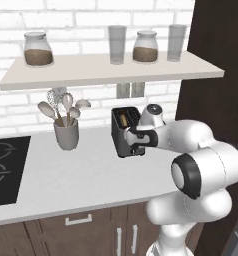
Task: Start the toaster. Once the lever pops up, take the bread to the plate on the dining counter.
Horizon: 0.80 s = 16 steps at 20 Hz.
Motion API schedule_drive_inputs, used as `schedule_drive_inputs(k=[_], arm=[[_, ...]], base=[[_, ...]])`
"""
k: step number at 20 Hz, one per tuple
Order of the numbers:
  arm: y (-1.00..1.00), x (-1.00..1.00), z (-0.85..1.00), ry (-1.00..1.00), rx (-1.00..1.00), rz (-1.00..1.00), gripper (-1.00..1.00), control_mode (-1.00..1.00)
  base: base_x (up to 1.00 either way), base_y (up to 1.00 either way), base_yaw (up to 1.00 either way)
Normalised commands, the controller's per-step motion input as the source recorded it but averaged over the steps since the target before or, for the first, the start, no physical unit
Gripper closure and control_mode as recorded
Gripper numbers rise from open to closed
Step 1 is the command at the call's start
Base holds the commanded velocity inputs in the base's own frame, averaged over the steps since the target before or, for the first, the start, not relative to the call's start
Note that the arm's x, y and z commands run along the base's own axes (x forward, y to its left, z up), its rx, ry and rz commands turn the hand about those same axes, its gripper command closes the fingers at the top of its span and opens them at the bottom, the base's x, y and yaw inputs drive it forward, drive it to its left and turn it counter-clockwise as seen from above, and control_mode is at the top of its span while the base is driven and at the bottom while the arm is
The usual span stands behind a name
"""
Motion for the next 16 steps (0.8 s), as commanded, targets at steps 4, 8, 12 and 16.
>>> schedule_drive_inputs(k=[4,8,12,16], arm=[[0.00,0.00,-0.26,0.00,0.00,0.00,-1.00,-1.00],[0.00,0.00,-0.31,0.00,0.00,0.00,-1.00,-1.00],[0.00,0.00,-0.34,0.00,0.00,0.00,-1.00,-1.00],[0.00,0.00,-0.34,0.00,0.00,0.00,-1.00,-1.00]], base=[[0.00,0.00,0.00],[0.00,0.00,0.00],[0.00,0.00,0.00],[0.00,0.00,0.00]])
